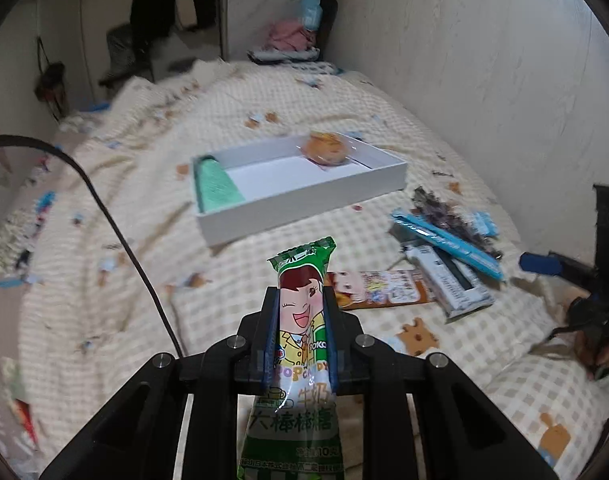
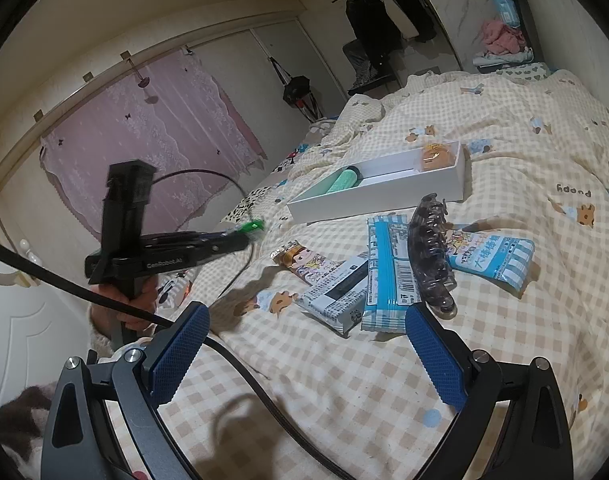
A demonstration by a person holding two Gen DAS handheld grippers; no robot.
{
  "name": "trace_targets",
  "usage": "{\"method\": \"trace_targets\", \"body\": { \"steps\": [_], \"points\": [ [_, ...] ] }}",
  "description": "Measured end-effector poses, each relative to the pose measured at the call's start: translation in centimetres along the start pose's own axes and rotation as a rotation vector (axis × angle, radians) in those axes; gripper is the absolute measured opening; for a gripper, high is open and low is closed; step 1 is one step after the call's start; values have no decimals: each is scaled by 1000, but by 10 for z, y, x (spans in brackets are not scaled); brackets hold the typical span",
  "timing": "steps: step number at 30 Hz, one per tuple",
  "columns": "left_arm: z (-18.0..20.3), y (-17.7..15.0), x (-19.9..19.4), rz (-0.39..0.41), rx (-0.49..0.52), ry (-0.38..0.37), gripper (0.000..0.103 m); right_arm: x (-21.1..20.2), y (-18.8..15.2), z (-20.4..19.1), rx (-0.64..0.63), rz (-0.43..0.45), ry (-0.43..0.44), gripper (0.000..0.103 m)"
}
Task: Organize objects
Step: 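Lift the snack pack with the left gripper toward the white box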
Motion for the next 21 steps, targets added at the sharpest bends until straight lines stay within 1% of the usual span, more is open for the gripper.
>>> {"method": "trace_targets", "body": {
  "steps": [1,3,5,6,10,12,16,21],
  "points": [
    [2,-1,-3,6,27,11,22,1,1,-1,2,0,4,99],
    [4,-6,-5,13,45,4,22,1,1,-2,-5,2,0,99],
    [11,-15,-6,-4,54,-63,22,3,2,-3,-10,-1,1,99],
    [13,-19,-6,-10,55,-81,22,3,2,-3,-10,1,1,99],
    [10,-43,-2,-60,37,-129,22,2,3,-6,-19,4,2,99],
    [5,-48,-4,-75,17,-151,22,1,3,-6,-17,6,3,99],
    [-2,-44,-14,-47,-15,-185,22,1,3,-6,-14,9,14,99],
    [-4,-46,-17,-37,-5,-166,22,1,3,-6,-12,5,13,99]
  ]
}}
Point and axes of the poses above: each gripper's, at about its wrist camera, not at the fingertips, and x roughly the way its jaws point, z to its right, y to its top, the point moved 10 cm from there along x, roughly the way its jaws point, and after that the axes turned 1 degree about -z, right-handed, at the moved point
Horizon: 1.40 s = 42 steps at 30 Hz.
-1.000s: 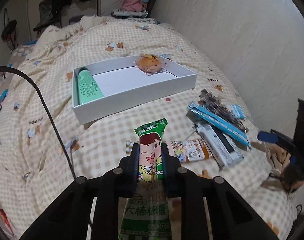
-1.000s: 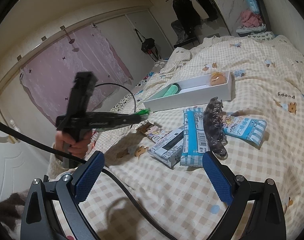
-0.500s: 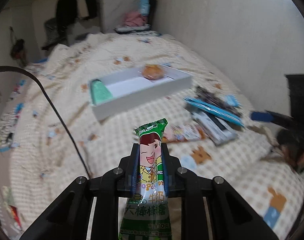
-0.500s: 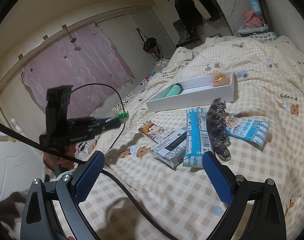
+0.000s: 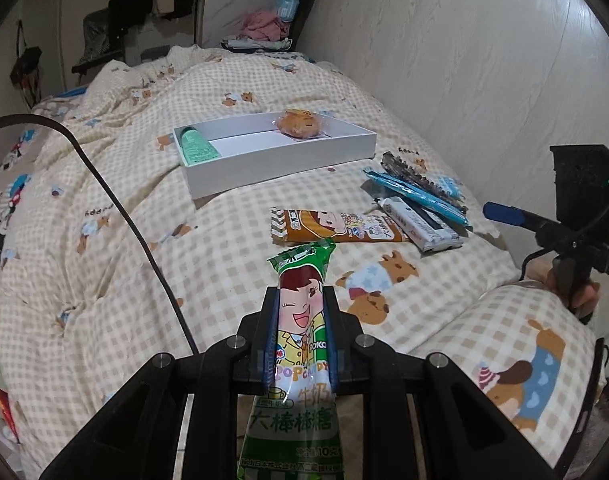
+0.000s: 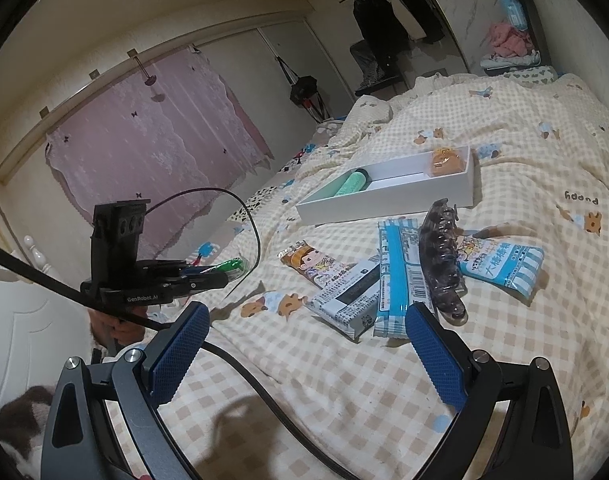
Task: Organize objects
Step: 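Lift the snack pack with the left gripper toward the white box, then grasp the blue-and-white stick pack with the right gripper while the left gripper holds the green pack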
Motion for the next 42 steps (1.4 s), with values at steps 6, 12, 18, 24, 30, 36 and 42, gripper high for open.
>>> {"method": "trace_targets", "body": {
  "steps": [6,12,18,24,30,36,42],
  "points": [
    [8,10,4,9,-16,-29,22,0,0,0,-1,-3,1,99],
    [19,30,6,78,-25,-11,22,2,-4,-1,4,-20,2,99],
    [35,42,13,103,-11,-66,22,-1,2,0,-8,-17,-16,99],
    [40,40,15,138,-13,-80,22,-15,17,-7,-128,-54,-57,99],
    [39,37,23,130,-45,-85,22,-32,26,-12,-202,-109,-120,99],
    [40,33,29,105,-43,-77,22,-32,34,1,-141,-139,-116,94],
    [37,33,30,102,-63,-84,22,-24,32,16,-74,-163,-113,80]
  ]
}}
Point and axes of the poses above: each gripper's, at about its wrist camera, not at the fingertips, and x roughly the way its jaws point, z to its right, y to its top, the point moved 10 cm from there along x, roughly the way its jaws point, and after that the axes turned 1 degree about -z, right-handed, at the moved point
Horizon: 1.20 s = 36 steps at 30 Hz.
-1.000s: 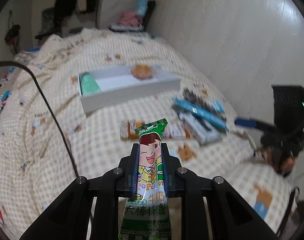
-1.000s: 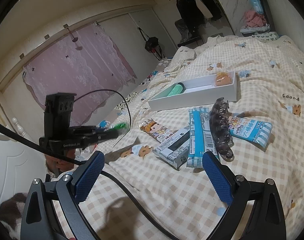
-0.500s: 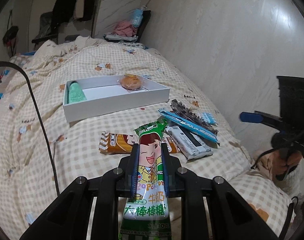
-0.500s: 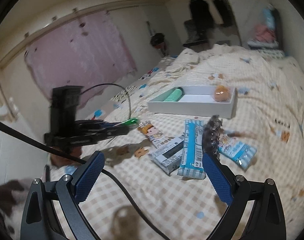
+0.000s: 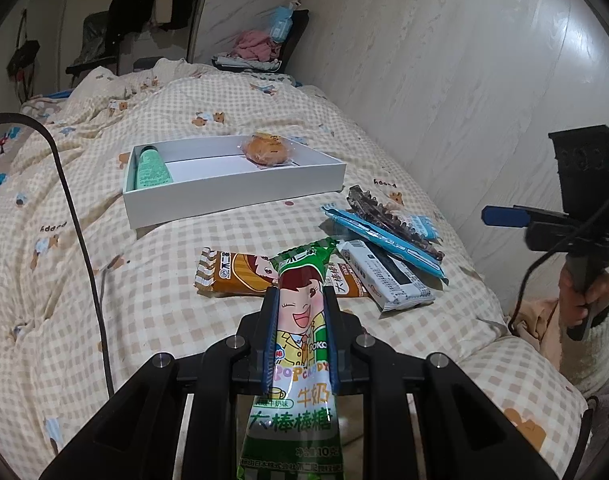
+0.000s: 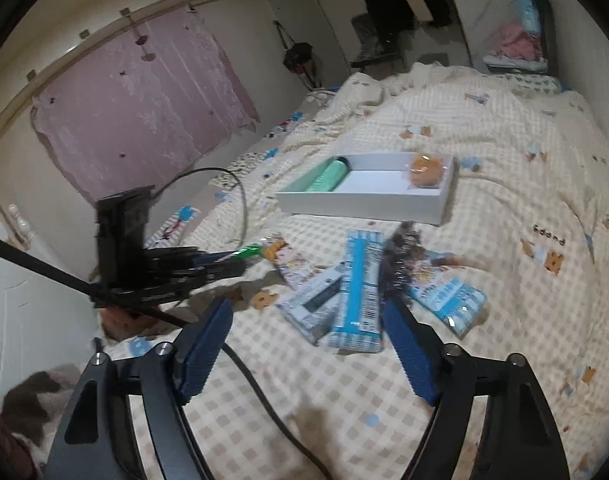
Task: Organize objects
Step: 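Grasp the blue-and-white stick pack with the right gripper while the left gripper holds the green pack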
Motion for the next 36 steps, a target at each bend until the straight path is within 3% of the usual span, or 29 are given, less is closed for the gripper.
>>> {"method": "trace_targets", "body": {
  "steps": [5,8,12,14,15,16,17,21,30,32,36],
  "points": [
    [-2,0,-2,7,-9,1,22,7,3,23,101,0,-51,80],
    [-2,0,-3,10,-15,-4,22,18,6,26,113,-24,-5,80],
    [5,-4,2,-14,34,22,22,45,5,33,59,-90,-24,80],
    [9,-5,2,-14,52,19,22,56,-3,35,94,-137,5,80],
    [9,-5,2,-15,54,18,22,59,-7,35,102,-151,9,76],
    [9,-5,3,-16,54,19,22,61,-11,36,99,-171,-6,64],
    [9,-6,3,-18,51,18,22,62,-17,39,104,-193,-42,59],
    [5,-9,7,-45,15,2,23,58,-28,43,172,-200,-2,57],
    [3,-11,10,-58,14,5,23,70,-32,40,157,-239,-47,57],
    [3,-12,10,-59,13,4,23,67,-32,40,171,-233,-52,49],
    [3,-12,12,-67,17,8,23,60,-37,40,215,-245,-14,46]
  ]
}}
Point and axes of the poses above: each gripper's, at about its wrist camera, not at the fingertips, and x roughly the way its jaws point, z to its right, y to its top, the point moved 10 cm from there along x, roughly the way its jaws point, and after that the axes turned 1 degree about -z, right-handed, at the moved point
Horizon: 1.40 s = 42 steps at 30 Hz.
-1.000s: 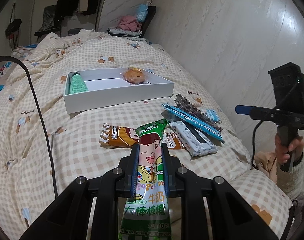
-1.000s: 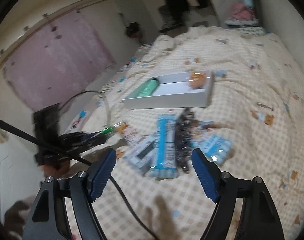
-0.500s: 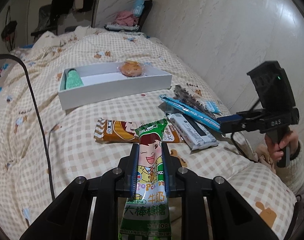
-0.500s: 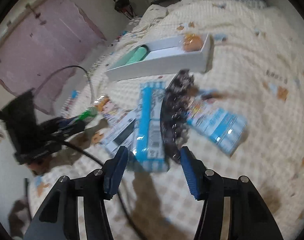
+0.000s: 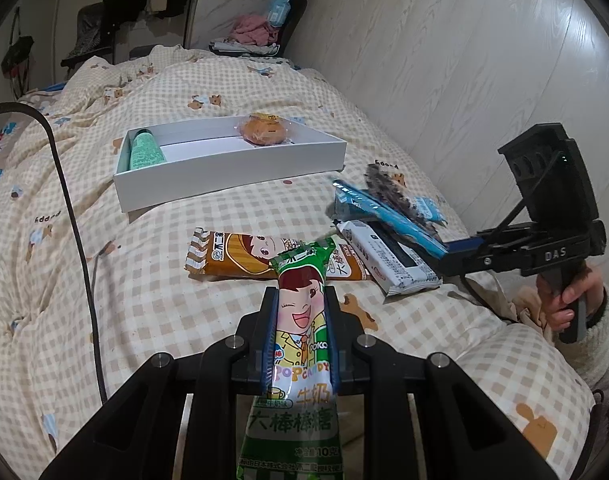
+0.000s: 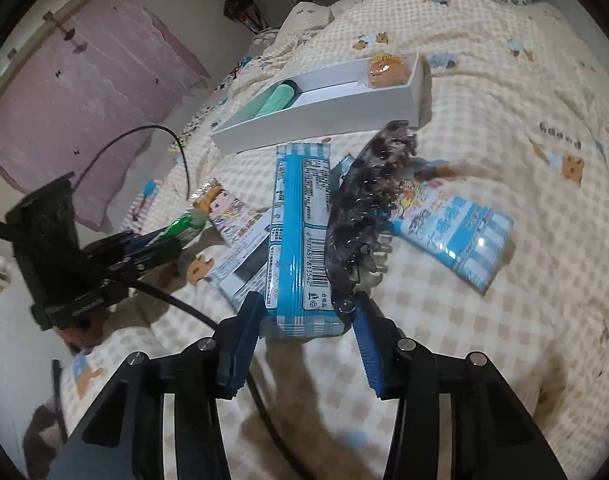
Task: Organize objects
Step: 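Grasp the blue-and-white stick pack with the right gripper while the left gripper holds the green pack, then lift the blue-and-white pack off the bed with the right gripper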
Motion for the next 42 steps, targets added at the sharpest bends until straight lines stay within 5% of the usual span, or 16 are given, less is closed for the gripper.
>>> {"method": "trace_targets", "body": {
  "steps": [12,19,23,35,42],
  "points": [
    [2,-3,3,-11,12,10,23,-37,-46,-11,-4,46,80,40],
    [2,-3,3,-15,3,2,23,-30,-38,-15,-49,68,-6,41],
    [2,-4,3,-20,3,2,23,-31,-33,-16,-69,75,5,56],
    [1,-5,6,-29,-10,-3,23,-58,-24,-27,-106,151,18,56],
    [0,-6,6,-34,-21,-5,23,-21,-1,-31,-152,74,11,56]
  ]
}}
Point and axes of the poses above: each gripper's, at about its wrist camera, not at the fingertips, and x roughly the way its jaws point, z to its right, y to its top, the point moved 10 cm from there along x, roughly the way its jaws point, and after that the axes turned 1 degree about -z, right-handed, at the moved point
